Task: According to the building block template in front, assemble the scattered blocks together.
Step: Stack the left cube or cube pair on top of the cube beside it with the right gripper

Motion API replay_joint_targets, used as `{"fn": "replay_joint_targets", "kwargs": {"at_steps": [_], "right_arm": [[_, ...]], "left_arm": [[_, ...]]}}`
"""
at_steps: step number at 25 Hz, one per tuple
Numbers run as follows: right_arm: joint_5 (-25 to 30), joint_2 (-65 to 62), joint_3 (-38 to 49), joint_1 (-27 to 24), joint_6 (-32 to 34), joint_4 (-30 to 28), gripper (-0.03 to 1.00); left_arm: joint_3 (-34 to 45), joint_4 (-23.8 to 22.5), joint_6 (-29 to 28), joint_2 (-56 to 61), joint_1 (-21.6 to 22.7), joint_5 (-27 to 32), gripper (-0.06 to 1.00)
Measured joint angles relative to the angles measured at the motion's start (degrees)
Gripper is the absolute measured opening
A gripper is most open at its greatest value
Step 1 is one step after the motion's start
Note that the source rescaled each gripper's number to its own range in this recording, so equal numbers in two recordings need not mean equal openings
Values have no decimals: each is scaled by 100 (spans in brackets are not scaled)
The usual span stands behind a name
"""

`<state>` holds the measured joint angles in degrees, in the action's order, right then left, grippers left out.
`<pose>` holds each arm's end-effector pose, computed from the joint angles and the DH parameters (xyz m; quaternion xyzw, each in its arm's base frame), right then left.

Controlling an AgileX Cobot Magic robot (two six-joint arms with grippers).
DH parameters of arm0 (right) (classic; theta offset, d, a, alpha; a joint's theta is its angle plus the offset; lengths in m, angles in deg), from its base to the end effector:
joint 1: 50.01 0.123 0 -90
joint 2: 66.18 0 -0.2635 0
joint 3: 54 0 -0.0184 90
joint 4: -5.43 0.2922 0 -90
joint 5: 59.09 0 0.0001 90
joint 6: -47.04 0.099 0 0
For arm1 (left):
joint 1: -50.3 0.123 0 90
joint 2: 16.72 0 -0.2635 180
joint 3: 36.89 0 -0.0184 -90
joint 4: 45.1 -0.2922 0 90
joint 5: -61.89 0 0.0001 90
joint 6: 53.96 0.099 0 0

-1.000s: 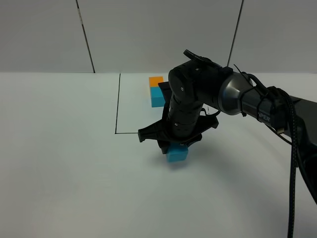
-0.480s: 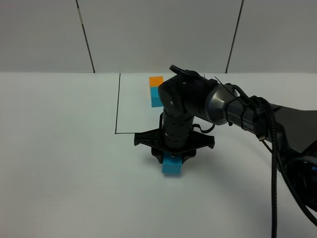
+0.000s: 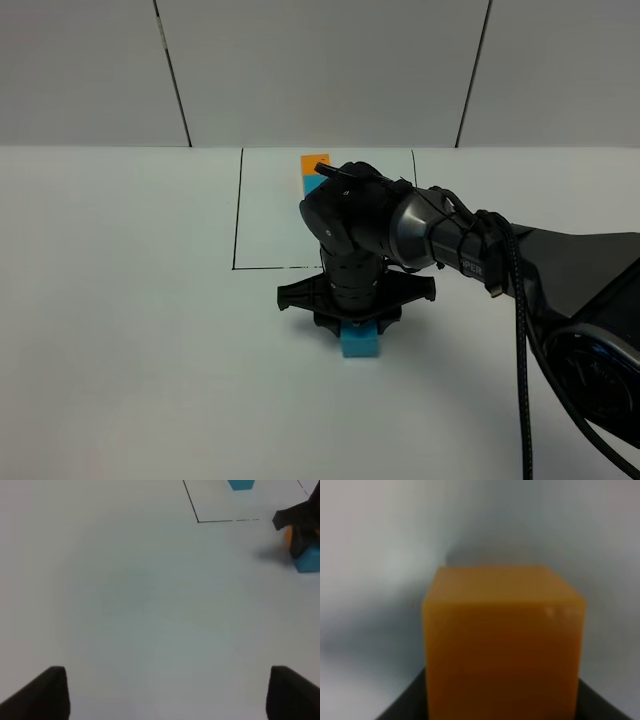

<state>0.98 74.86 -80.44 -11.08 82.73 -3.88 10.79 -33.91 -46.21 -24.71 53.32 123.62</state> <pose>0.3882 0.2957 0.0862 -0.0653 0.9942 -0.0293 0.0806 0.0577 -0.0139 0.2953 0.0402 0.8495 -0.0484 0.5239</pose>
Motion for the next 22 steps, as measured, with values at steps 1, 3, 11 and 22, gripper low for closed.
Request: {"fn": "replay_joint_targets", "kwargs": {"at_steps": [1,3,11,22], "right_arm": [[8,0,-5,7,22,-22,1],[12,0,-7,19,32,-16,1],[-65,42,-19,57,-176,321,1],[-25,201,-56,63,-550,327,1]], "left_arm": [[0,0,0,0,0,0,68],[0,0,0,0,0,0,68],[0,0,5,0,0,0,68],[0,0,5,0,0,0,68]]}}
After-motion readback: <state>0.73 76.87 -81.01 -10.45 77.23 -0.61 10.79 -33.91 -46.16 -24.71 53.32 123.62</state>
